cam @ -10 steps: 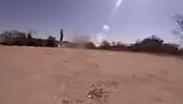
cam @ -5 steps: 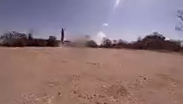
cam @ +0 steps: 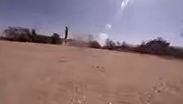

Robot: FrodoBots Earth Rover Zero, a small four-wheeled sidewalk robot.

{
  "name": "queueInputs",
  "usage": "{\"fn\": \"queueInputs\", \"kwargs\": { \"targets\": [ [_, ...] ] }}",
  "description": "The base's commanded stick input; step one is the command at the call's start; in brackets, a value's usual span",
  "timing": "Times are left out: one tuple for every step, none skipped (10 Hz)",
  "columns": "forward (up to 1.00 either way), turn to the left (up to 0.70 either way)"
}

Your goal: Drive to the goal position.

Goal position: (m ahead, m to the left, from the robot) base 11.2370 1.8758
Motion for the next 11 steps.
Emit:
{"fn": "queueInputs", "kwargs": {
  "targets": [
    [1.00,0.00],
    [1.00,0.00],
    [1.00,0.00],
    [1.00,0.00],
    [1.00,0.00],
    [1.00,0.00],
    [1.00,0.00],
    [1.00,0.00],
    [1.00,-0.27],
    [1.00,-0.27],
    [1.00,0.00]
  ]
}}
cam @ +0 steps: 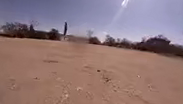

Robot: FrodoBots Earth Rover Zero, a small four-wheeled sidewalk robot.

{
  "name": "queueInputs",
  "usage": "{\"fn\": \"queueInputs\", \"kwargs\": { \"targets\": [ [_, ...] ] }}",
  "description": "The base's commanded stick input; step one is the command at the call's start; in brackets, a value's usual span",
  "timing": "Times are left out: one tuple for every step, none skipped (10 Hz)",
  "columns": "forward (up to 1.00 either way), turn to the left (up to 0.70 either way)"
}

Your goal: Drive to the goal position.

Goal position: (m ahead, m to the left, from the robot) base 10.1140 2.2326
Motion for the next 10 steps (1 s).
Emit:
{"fn": "queueInputs", "kwargs": {
  "targets": [
    [1.00,0.00],
    [1.00,0.00],
    [1.00,0.00],
    [1.00,0.00],
    [1.00,0.00],
    [1.00,0.00],
    [1.00,0.00],
    [1.00,0.00],
    [1.00,0.00],
    [1.00,0.00]
  ]
}}
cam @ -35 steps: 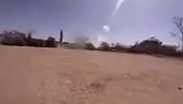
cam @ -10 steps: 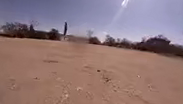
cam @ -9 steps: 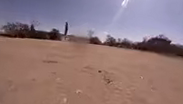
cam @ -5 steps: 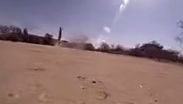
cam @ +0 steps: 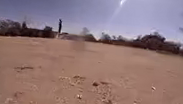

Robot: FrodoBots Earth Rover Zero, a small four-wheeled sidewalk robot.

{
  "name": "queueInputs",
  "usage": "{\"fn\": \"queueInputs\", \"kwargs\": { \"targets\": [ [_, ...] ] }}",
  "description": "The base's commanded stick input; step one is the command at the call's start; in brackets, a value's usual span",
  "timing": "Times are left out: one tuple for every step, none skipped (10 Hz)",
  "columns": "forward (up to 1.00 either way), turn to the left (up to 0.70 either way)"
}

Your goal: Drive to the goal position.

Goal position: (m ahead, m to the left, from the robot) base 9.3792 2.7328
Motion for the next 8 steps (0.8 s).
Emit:
{"fn": "queueInputs", "kwargs": {
  "targets": [
    [1.00,0.00],
    [1.00,0.00],
    [1.00,0.00],
    [1.00,0.00],
    [1.00,0.00],
    [1.00,0.00],
    [1.00,0.00],
    [1.00,0.00]
  ]
}}
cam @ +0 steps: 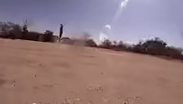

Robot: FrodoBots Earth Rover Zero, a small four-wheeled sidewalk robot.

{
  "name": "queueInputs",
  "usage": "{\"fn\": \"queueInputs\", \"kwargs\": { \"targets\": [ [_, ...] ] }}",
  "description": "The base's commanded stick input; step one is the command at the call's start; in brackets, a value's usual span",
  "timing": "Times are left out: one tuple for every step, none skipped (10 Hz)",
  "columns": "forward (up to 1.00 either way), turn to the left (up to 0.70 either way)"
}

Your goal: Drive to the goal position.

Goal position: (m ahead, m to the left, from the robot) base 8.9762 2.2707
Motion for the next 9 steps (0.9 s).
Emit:
{"fn": "queueInputs", "kwargs": {
  "targets": [
    [1.00,0.00],
    [1.00,0.00],
    [1.00,0.00],
    [1.00,0.00],
    [1.00,0.00],
    [1.00,0.00],
    [1.00,0.00],
    [1.00,0.00],
    [1.00,0.00]
  ]
}}
